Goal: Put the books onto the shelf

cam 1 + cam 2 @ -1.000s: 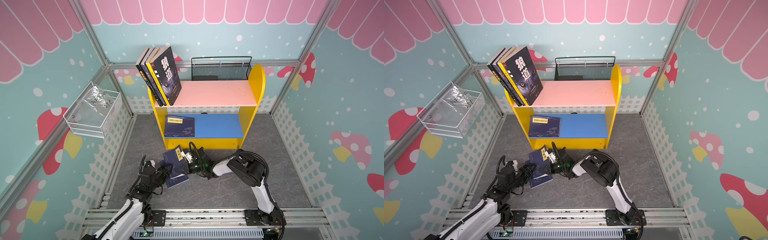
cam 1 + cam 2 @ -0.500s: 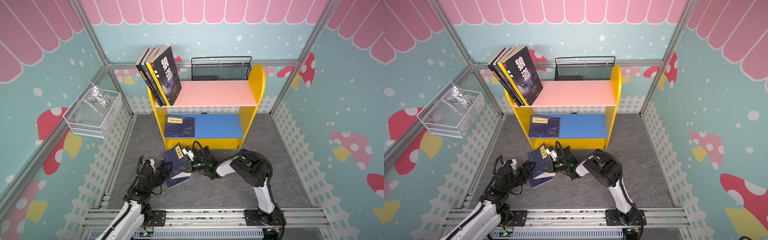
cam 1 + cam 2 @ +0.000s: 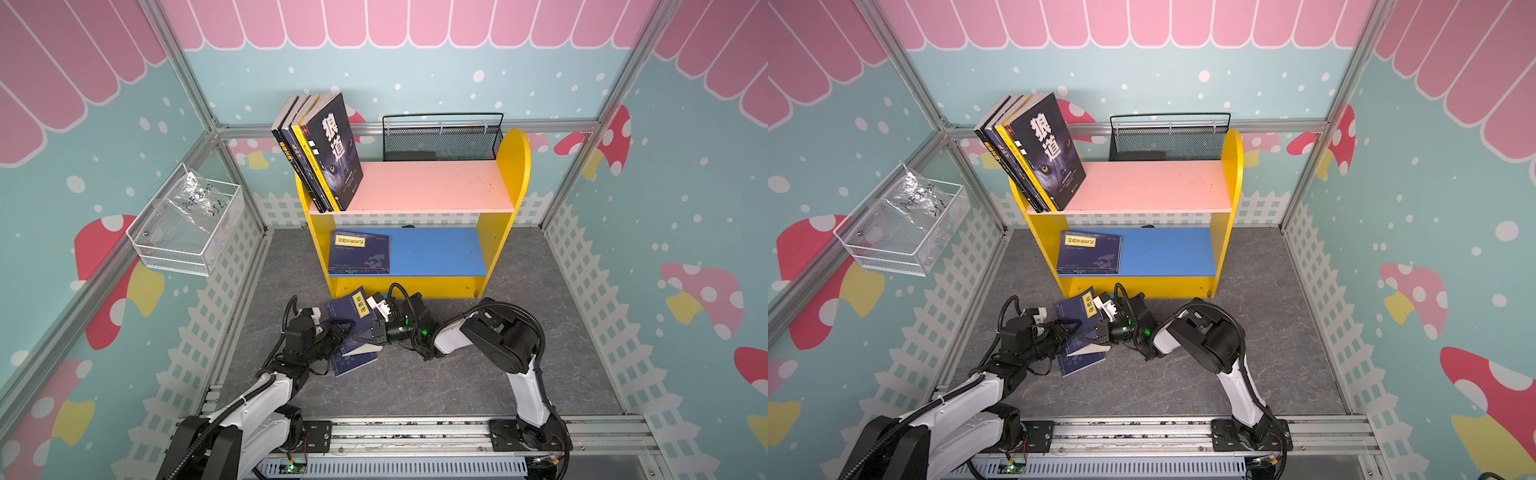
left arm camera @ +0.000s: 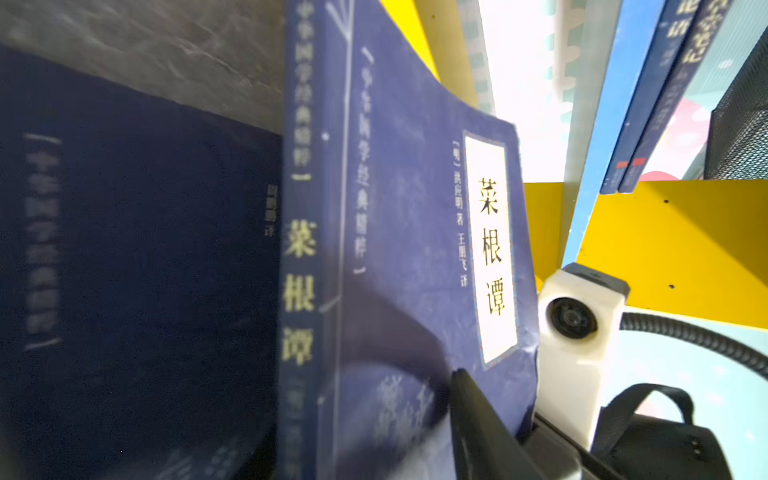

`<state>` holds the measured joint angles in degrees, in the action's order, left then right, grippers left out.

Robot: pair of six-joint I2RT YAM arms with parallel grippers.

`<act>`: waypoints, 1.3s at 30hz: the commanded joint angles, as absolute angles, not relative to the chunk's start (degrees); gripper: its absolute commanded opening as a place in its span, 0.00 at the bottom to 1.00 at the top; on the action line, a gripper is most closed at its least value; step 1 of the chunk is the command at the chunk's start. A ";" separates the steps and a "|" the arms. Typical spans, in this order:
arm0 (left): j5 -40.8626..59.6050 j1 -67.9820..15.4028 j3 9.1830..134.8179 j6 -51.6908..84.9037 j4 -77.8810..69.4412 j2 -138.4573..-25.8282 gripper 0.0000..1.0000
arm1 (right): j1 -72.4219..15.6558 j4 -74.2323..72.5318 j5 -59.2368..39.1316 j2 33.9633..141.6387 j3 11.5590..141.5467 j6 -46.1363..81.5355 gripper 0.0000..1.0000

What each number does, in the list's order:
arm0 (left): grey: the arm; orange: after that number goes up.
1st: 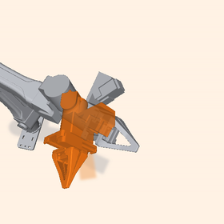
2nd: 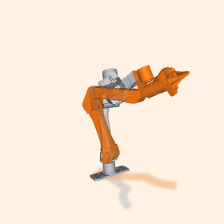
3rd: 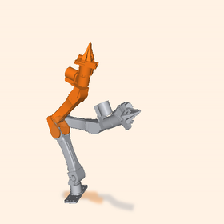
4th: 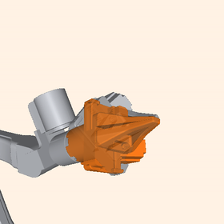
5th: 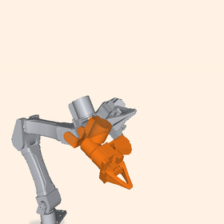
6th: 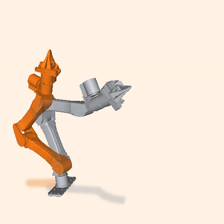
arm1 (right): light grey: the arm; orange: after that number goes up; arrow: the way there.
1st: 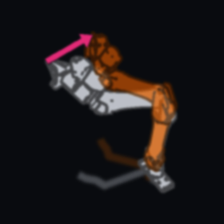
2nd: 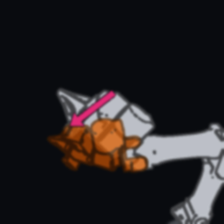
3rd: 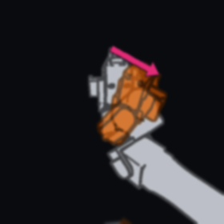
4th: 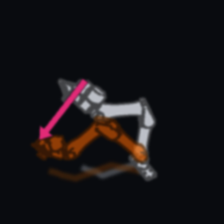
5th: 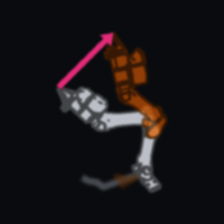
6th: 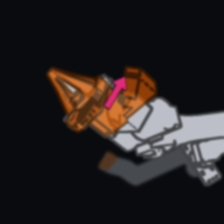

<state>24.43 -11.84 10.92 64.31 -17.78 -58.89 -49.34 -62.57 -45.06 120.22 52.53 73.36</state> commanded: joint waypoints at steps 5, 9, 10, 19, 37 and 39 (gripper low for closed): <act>27.48 -11.78 12.30 65.18 -23.54 -58.68 0.27 | -49.75 -64.77 -44.84 119.88 50.41 74.93 0.26; 25.60 -11.78 13.07 63.32 -16.40 -53.35 0.21 | -49.23 -61.47 -44.34 118.92 50.40 73.96 0.41; 25.01 -11.79 13.67 62.76 -14.42 -51.85 0.19 | -49.09 -60.14 -44.18 118.35 50.45 73.30 0.42; 20.53 -11.34 20.82 55.50 11.11 -36.18 0.01 | -48.23 -28.57 -36.91 103.98 54.35 54.43 0.61; 34.38 -11.16 36.76 45.95 11.92 -33.37 0.00 | -47.11 -38.36 -40.07 93.85 48.89 60.97 0.69; 35.91 -11.21 36.43 46.70 9.33 -34.04 0.00 | -47.11 -45.69 -42.24 93.92 46.89 63.61 0.67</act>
<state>30.79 -11.27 35.16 47.27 14.94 -33.80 -47.13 -36.58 -39.29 94.67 49.43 59.48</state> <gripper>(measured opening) 0.105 0.674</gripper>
